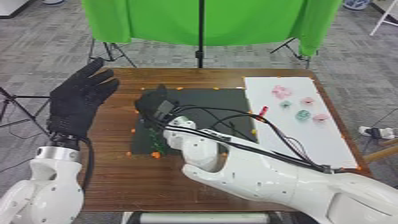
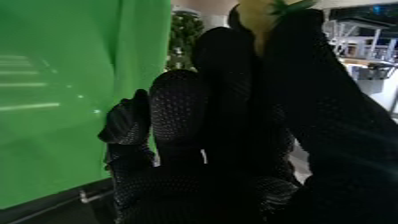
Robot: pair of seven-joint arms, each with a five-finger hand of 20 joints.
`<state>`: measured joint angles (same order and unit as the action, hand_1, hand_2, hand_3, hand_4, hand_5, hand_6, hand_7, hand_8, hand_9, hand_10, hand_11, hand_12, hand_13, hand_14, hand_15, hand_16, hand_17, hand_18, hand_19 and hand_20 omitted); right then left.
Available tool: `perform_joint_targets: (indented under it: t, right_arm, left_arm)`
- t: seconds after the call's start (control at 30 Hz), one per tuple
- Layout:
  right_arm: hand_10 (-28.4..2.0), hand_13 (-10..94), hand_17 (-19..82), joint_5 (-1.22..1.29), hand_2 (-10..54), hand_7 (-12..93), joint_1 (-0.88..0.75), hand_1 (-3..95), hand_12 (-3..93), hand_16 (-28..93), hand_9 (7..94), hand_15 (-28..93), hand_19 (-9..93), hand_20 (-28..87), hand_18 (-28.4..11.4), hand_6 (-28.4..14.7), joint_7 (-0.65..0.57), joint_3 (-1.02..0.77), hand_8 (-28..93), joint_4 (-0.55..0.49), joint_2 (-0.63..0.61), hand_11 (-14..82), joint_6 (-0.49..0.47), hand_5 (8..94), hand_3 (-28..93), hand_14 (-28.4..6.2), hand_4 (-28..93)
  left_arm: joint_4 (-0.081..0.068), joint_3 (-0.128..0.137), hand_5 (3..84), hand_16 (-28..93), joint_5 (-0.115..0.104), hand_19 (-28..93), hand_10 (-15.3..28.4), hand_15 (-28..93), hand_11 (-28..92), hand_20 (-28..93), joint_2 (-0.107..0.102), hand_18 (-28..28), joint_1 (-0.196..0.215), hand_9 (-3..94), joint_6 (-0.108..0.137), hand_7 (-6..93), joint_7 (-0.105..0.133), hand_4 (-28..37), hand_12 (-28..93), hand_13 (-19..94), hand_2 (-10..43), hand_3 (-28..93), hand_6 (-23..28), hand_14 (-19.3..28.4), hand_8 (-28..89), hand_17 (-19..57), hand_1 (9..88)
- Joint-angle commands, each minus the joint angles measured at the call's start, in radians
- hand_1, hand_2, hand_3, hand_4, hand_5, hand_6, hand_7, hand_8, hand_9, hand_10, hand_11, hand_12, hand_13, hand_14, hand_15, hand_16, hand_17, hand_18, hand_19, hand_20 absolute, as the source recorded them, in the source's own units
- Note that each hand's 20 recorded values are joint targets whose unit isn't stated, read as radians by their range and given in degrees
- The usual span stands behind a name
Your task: Arrange flowers
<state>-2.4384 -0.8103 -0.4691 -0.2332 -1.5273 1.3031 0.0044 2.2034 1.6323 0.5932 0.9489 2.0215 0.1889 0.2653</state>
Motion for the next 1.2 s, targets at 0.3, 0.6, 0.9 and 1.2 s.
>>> perform_joint_targets:
  t: [0.3,0.6,0.9,1.2]
  right_arm:
    - [-10.0,59,20,0.085,-9.5,15,0.100,48.3,26.3,17,71.0,86,88,58,-24.4,5.1,-0.082,0.186,-3,-0.008,0.004,55.2,0.067,76.2,65,-11.9,-28]
    - [-10.8,56,18,-0.023,-9.5,16,-0.041,41.3,23.2,17,67.6,88,88,60,-24.9,4.3,0.033,0.019,-13,-0.040,0.006,59.6,-0.053,66.9,74,-12.8,-28]
    - [-11.2,55,18,-0.053,-9.5,16,-0.196,38.4,20.4,16,65.5,89,88,61,-25.0,3.2,0.078,-0.196,-13,-0.111,-0.004,62.3,-0.131,63.8,77,-13.5,-28]
    - [-13.2,52,15,0.144,-9.5,15,-0.282,36.4,15.8,14,62.5,86,86,63,-25.3,1.7,-0.137,-0.413,-13,-0.311,-0.235,51.9,-0.059,61.7,77,-15.3,-28]
  left_arm:
    - [-0.004,-0.025,41.2,-9,-0.020,59,21.2,53,26,9,-0.031,26.4,0.028,37.4,-0.002,13.9,0.060,-21.2,11,27,5.7,81,11.4,28.3,-9,-7.6,25.6]
    - [0.011,-0.001,41.3,-9,-0.018,59,21.2,53,26,9,-0.017,26.5,0.074,37.5,0.010,13.8,0.050,-21.2,11,27,5.7,81,11.5,28.2,-9,-7.7,25.7]
    - [0.043,0.056,41.3,-9,-0.004,59,21.2,54,26,9,0.042,26.5,0.168,37.5,0.018,14.0,0.005,-21.2,11,27,5.7,81,11.4,28.2,-9,-7.7,25.7]
    - [0.067,0.082,41.3,-9,-0.025,59,21.2,54,26,9,0.057,26.4,0.264,37.5,0.048,13.8,0.048,-21.1,11,27,5.7,81,11.5,28.2,-9,-7.7,25.6]
